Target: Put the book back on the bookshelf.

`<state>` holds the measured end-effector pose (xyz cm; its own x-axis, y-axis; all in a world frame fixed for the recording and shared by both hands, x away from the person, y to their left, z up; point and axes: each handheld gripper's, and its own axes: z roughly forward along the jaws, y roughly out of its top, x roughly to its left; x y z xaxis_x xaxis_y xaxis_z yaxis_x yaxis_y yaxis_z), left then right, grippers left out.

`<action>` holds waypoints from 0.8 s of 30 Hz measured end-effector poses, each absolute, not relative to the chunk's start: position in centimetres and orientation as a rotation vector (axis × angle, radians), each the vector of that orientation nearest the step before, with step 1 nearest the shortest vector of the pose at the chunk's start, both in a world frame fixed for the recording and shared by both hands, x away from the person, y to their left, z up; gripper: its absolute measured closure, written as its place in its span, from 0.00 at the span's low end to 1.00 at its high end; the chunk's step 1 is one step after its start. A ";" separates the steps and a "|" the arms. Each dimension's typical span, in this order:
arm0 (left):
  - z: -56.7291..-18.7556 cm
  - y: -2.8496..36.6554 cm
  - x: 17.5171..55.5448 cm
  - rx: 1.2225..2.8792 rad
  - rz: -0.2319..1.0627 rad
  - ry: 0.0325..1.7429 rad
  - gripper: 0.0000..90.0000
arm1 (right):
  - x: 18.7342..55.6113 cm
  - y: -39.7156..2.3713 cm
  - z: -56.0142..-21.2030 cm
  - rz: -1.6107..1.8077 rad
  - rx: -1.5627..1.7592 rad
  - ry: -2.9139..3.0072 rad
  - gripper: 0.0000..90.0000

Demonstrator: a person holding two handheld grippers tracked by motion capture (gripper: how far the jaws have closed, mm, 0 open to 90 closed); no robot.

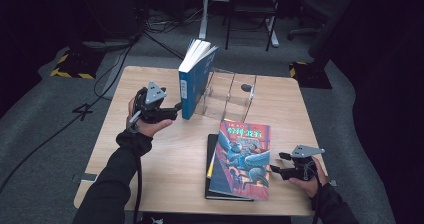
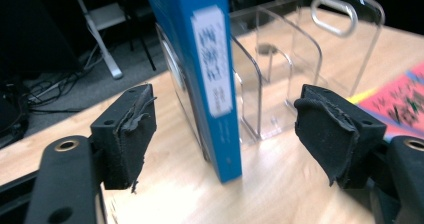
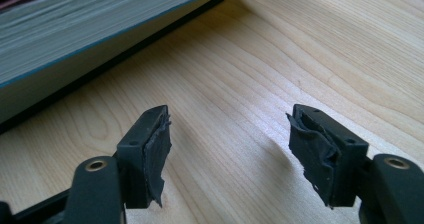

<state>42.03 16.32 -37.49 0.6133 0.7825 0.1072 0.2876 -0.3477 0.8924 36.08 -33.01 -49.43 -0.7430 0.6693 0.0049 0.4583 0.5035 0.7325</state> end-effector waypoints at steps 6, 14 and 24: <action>-39.5 15.7 39.7 2.015 0.608 0.766 0.25 | 36.0 -33.1 -49.4 1.119 0.956 2.478 0.36; -43.8 13.7 36.3 2.160 0.468 0.670 0.25 | 35.8 -33.0 -48.9 1.089 0.938 2.477 0.35; -47.5 11.2 32.7 2.304 0.319 0.583 0.25 | 35.2 -32.5 -47.9 1.092 0.910 2.470 0.34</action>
